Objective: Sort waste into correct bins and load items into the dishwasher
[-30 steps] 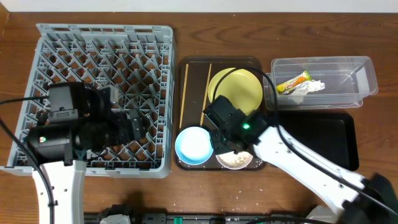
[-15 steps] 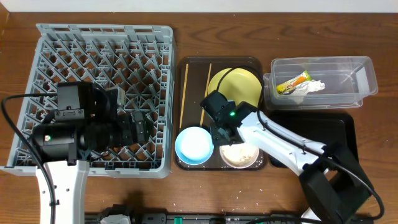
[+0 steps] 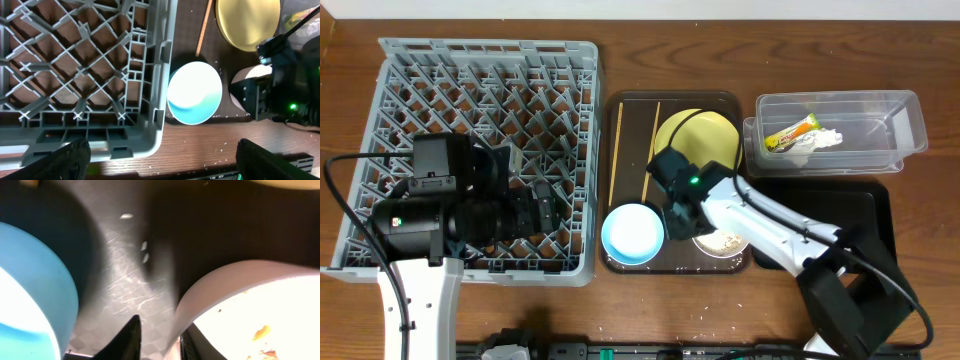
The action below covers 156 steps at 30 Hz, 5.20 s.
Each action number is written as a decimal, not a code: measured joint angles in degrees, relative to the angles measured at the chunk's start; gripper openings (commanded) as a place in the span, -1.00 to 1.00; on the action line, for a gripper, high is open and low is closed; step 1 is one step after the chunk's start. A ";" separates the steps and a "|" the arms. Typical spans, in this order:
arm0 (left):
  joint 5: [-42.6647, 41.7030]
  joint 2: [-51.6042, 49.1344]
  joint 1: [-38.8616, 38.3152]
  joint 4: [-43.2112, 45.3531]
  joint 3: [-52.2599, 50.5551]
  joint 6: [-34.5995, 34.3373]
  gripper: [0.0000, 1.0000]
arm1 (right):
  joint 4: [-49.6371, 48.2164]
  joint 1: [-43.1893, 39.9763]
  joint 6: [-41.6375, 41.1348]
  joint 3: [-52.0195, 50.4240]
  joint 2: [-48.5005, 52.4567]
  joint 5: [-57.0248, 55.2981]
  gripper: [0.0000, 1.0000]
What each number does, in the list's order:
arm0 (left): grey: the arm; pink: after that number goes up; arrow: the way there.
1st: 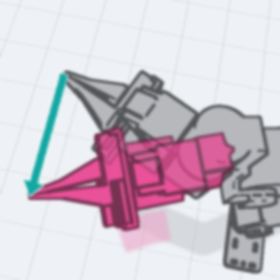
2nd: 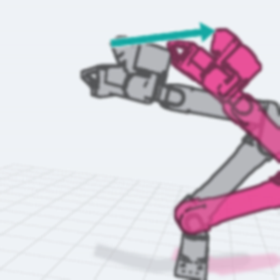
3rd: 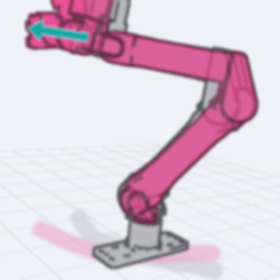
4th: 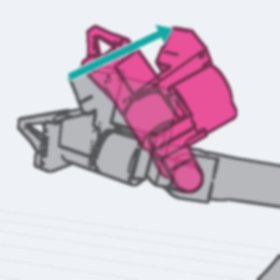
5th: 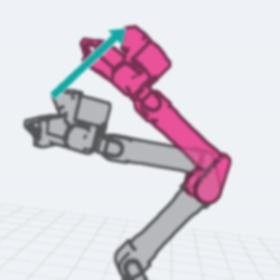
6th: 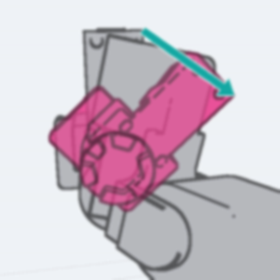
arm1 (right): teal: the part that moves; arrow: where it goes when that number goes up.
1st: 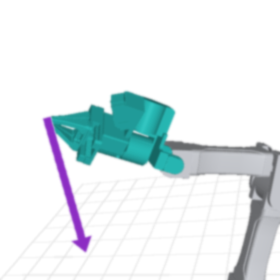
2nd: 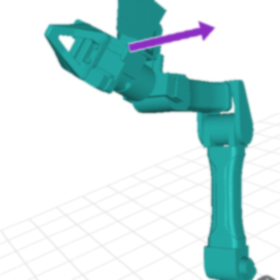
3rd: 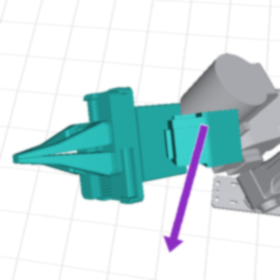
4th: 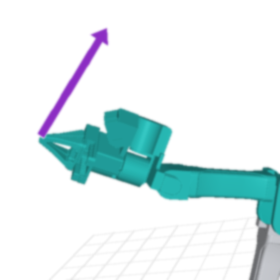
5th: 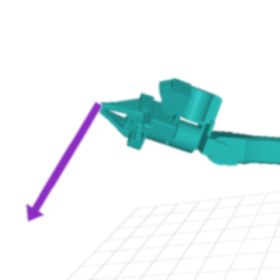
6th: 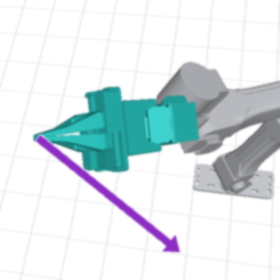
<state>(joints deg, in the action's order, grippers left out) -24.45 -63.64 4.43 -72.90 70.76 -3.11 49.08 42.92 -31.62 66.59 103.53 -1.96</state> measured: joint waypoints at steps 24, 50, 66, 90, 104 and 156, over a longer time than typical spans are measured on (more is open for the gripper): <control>0.02 0.00 0.00 -0.59 0.00 0.17 0.99 | 2.73 -6.69 5.42 0.00 -12.85 11.28 -0.98; 0.00 0.00 0.00 -0.50 0.00 0.17 0.98 | -3.96 -72.22 41.94 -24.06 -22.38 80.81 -0.98; 0.00 0.00 -0.04 -0.26 0.00 0.17 0.98 | -10.95 -75.58 43.63 -25.90 -22.36 86.42 -0.98; 0.00 0.00 -0.04 -0.20 0.00 0.17 0.98 | -8.44 -66.66 29.94 -25.51 -22.27 71.67 -0.97; 0.02 0.00 -0.04 0.28 0.00 0.17 0.99 | -0.59 -18.27 20.20 -13.86 -34.84 24.06 -0.98; 17.51 -50.86 -33.59 47.58 1.81 -1.86 -0.85 | 1.66 -24.92 4.79 -10.40 -42.03 7.82 0.15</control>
<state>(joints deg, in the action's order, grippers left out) -6.94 -114.50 -29.17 -25.32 72.58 -4.97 50.74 18.00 -26.83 56.18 61.49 5.87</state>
